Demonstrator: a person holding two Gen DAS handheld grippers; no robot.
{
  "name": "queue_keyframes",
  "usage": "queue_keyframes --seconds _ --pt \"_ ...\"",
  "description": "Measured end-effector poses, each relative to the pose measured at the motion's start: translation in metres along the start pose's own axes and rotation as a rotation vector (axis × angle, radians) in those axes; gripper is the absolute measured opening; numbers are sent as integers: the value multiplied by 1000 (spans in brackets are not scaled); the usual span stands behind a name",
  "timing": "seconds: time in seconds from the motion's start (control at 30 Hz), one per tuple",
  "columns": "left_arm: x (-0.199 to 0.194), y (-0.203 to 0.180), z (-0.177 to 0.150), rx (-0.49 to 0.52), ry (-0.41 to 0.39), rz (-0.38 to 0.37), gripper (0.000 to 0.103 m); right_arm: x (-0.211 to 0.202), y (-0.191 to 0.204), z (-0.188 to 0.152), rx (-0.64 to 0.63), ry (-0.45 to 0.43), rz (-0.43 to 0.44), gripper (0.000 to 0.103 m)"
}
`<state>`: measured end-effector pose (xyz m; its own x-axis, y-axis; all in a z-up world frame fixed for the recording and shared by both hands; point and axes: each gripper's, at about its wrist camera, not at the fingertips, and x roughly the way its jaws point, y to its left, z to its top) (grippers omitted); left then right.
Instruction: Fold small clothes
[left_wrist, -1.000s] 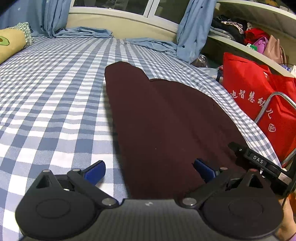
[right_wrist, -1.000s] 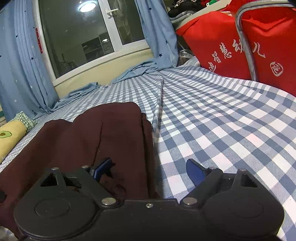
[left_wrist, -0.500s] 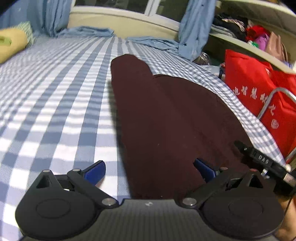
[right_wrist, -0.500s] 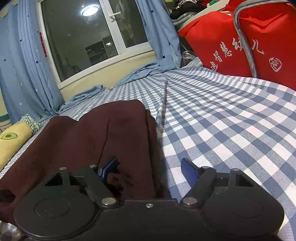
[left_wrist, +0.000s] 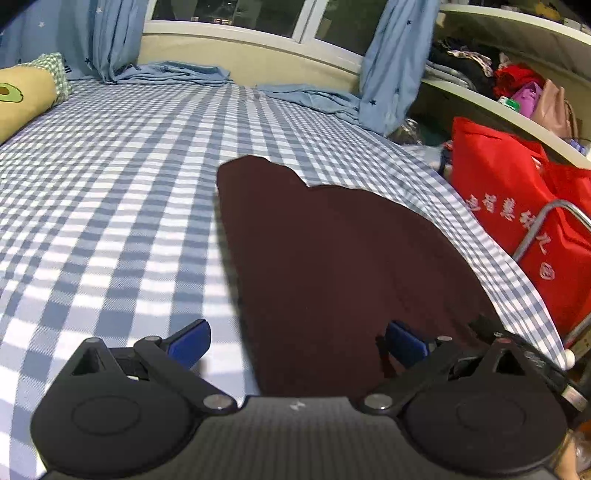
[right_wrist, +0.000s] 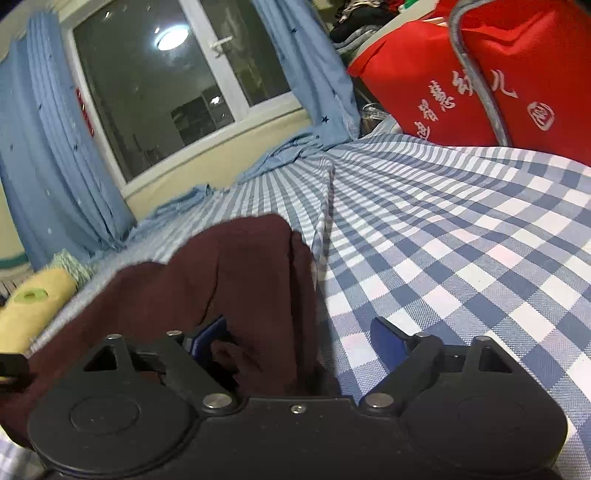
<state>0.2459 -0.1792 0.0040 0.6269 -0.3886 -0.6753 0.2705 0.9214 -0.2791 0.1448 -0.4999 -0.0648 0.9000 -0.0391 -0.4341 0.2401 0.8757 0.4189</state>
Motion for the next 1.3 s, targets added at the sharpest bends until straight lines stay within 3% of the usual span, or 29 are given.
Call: queue_keyframes --seconds 0.2,0.37,0.5,0.67,1.3 --pt "19 14 15 -59 24 -13 102 5 -2 30 -4 -39 83 98" --pt "28 11 16 -10 32 -5 102 40 -5 52 -13 74 177 100" --pt "30 9 13 26 24 9 103 58 -6 47 2 120 182 100" --pt "34 8 5 52 16 24 103 58 -20 37 81 113 210 102" --pt "40 13 2 20 20 3 103 57 -19 35 67 116 205 102"
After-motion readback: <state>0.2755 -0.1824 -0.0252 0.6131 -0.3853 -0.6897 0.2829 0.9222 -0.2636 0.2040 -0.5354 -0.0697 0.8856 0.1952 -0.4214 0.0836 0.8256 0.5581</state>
